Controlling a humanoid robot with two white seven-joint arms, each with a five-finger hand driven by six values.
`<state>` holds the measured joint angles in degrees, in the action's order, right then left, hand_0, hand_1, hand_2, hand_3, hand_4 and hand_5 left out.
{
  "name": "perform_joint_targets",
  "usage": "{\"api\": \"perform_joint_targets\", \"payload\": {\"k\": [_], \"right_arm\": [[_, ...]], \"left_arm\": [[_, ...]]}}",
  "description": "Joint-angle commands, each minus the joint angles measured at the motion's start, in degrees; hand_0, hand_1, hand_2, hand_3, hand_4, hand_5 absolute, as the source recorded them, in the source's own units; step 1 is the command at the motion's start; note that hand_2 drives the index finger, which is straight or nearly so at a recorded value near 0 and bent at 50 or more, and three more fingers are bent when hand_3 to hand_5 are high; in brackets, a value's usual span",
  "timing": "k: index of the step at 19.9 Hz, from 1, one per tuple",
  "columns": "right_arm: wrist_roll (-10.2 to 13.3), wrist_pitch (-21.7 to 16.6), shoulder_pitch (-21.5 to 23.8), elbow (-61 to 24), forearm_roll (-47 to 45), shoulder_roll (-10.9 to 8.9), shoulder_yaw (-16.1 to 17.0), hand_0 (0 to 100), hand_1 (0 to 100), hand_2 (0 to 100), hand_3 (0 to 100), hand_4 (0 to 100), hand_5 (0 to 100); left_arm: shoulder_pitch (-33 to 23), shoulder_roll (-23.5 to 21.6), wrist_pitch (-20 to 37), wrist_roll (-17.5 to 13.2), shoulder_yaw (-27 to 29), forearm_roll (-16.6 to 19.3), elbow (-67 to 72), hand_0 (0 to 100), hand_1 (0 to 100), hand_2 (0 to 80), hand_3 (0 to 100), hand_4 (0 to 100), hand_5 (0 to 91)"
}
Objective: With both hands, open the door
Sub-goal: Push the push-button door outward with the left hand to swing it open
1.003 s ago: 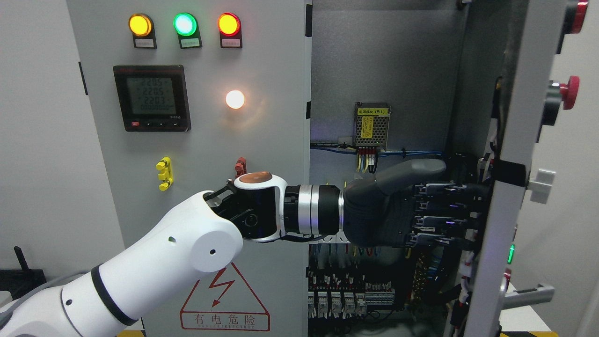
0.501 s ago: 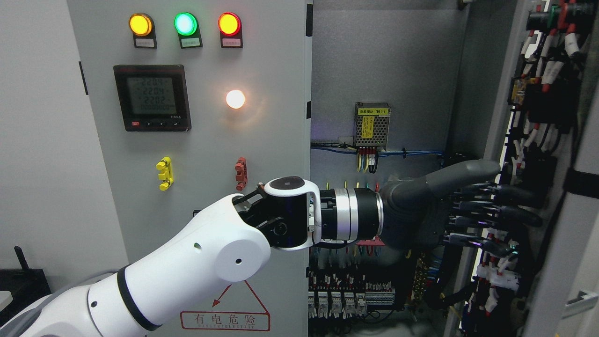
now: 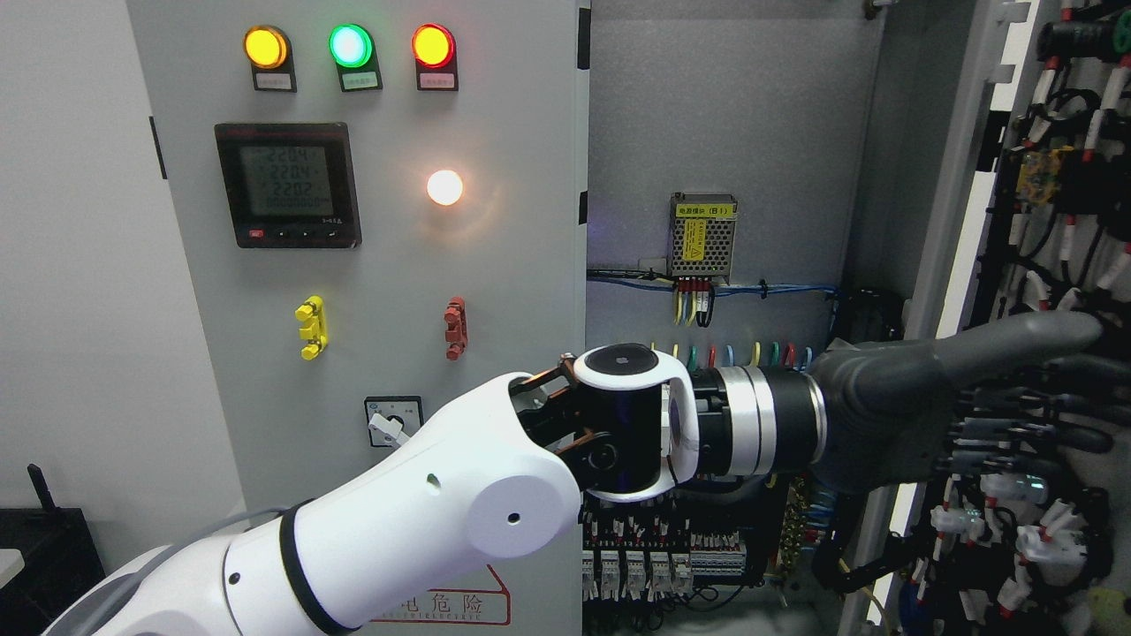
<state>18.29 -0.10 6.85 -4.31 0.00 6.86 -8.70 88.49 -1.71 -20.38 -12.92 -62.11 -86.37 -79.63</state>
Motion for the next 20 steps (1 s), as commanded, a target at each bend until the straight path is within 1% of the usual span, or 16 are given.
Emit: {"api": "perform_joint_targets", "payload": {"k": [1, 5, 8, 9, 11, 12, 14, 18, 20], "right_arm": [[0.0, 0.0, 0.0, 0.0, -1.4, 0.00, 0.0, 12, 39, 0, 0, 0, 0], [0.0, 0.0, 0.0, 0.0, -1.4, 0.00, 0.0, 12, 39, 0, 0, 0, 0], [0.0, 0.0, 0.0, 0.0, -1.4, 0.00, 0.0, 12, 39, 0, 0, 0, 0], [0.0, 0.0, 0.0, 0.0, -1.4, 0.00, 0.0, 12, 39, 0, 0, 0, 0], [0.0, 0.0, 0.0, 0.0, -1.4, 0.00, 0.0, 12, 39, 0, 0, 0, 0], [0.0, 0.0, 0.0, 0.0, -1.4, 0.00, 0.0, 12, 39, 0, 0, 0, 0], [0.0, 0.0, 0.0, 0.0, -1.4, 0.00, 0.0, 12, 39, 0, 0, 0, 0], [0.0, 0.0, 0.0, 0.0, -1.4, 0.00, 0.0, 12, 39, 0, 0, 0, 0], [0.0, 0.0, 0.0, 0.0, -1.4, 0.00, 0.0, 12, 39, 0, 0, 0, 0]], "left_arm": [[0.7, 5.3, 0.3, 0.7, -1.1, -0.5, -1.4, 12, 39, 0.0, 0, 0, 0.0], [1.0, 5.5, 1.8, 0.7, -1.7, -1.1, -1.6, 12, 39, 0.0, 0, 0, 0.0], [1.1, 5.5, 5.2, 0.8, -3.3, -3.9, -1.5, 12, 39, 0.0, 0, 0, 0.0], [1.2, 5.5, 6.2, 0.8, -3.6, -4.2, -1.5, 12, 39, 0.0, 0, 0, 0.0], [1.8, 5.6, 8.6, 1.3, -5.5, -4.2, -1.5, 12, 39, 0.0, 0, 0, 0.0], [1.9, 5.7, 10.2, 2.4, -6.2, -4.2, -1.5, 12, 39, 0.0, 0, 0, 0.0], [1.9, 5.8, 11.6, 3.9, -7.5, -4.3, -1.6, 12, 39, 0.0, 0, 0, 0.0], [2.0, 5.8, 14.2, 4.0, -10.6, -4.4, -1.6, 12, 39, 0.0, 0, 0, 0.0], [2.0, 5.8, 14.4, 4.0, -10.8, -4.8, -1.5, 12, 39, 0.0, 0, 0, 0.0]]}}
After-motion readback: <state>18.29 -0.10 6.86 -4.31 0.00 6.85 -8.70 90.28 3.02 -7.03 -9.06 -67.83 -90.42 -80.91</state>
